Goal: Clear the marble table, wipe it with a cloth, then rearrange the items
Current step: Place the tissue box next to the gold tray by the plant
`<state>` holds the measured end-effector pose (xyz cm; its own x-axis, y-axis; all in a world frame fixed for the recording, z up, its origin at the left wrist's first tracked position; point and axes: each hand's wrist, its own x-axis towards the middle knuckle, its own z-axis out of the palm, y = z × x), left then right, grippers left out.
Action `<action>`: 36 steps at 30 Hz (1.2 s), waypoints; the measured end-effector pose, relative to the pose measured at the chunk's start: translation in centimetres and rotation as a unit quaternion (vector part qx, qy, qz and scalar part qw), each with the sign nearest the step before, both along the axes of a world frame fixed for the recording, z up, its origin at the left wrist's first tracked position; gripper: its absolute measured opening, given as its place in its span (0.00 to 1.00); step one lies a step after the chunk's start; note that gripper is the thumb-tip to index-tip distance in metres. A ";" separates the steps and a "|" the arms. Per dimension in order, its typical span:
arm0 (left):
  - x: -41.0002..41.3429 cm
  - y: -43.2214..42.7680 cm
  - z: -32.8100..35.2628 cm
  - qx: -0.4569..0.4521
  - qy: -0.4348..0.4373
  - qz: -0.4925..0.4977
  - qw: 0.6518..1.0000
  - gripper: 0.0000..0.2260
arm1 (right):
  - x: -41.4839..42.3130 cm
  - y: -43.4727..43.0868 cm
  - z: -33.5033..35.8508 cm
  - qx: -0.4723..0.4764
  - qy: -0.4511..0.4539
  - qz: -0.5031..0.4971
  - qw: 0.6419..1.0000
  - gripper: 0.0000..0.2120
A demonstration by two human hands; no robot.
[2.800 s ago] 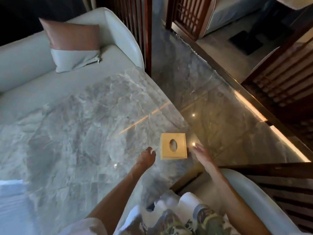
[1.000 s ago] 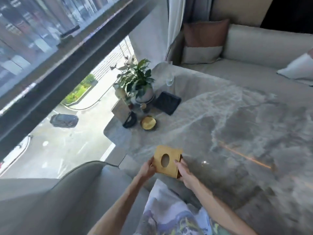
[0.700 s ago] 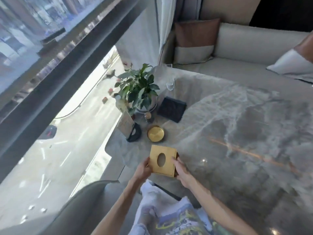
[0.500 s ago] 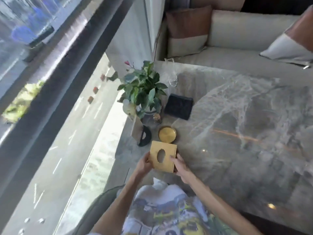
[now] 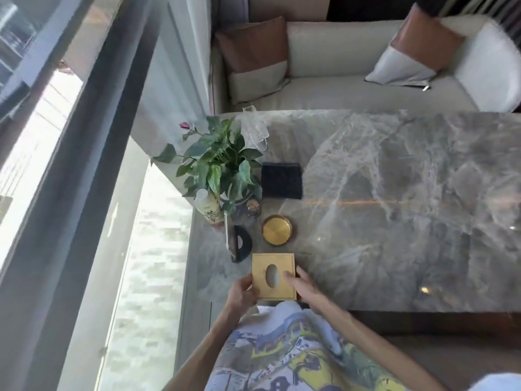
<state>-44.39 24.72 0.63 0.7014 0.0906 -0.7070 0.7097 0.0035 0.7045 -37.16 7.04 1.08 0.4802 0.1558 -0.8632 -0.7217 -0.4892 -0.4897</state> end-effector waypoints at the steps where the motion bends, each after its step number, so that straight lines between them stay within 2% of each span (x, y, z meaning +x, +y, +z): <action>1: 0.0 0.3 -0.1 0.006 0.003 -0.005 1.000 0.15 | -0.2 0.1 0.0 -0.007 -0.004 0.002 1.000 0.30; 3: 0.0 0.6 -0.5 0.016 0.008 -0.009 1.000 0.18 | -0.5 0.3 0.1 -0.005 -0.010 0.000 1.000 0.29; 8: 0.2 0.8 -0.7 0.026 0.010 -0.027 0.999 0.17 | -0.6 0.5 -0.1 -0.011 -0.012 -0.013 1.000 0.30; 12: 0.6 0.4 -0.5 0.018 0.007 -0.032 0.999 0.19 | -0.1 0.6 0.3 -0.023 -0.045 -0.007 0.999 0.25; 15: 0.9 0.3 -0.4 0.015 0.013 -0.034 0.999 0.20 | 0.0 0.5 0.4 -0.029 -0.033 -0.007 0.999 0.23; 21: 1.1 0.3 -0.5 0.020 0.012 -0.037 0.999 0.22 | 0.1 0.3 0.3 -0.027 -0.015 -0.009 0.999 0.23; 25: 1.1 0.3 -0.6 0.031 0.005 -0.042 0.999 0.22 | 0.1 0.3 0.4 -0.030 -0.009 -0.005 0.999 0.27; 36: 1.1 -0.1 -0.5 0.037 0.006 -0.041 0.998 0.21 | 0.2 0.1 0.3 -0.015 -0.005 -0.014 1.000 0.26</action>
<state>-43.31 24.66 0.18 0.6998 0.0853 -0.7092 0.7141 -0.1063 0.6919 -36.98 7.11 1.39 0.4925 0.1162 -0.8625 -0.7307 -0.4832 -0.4823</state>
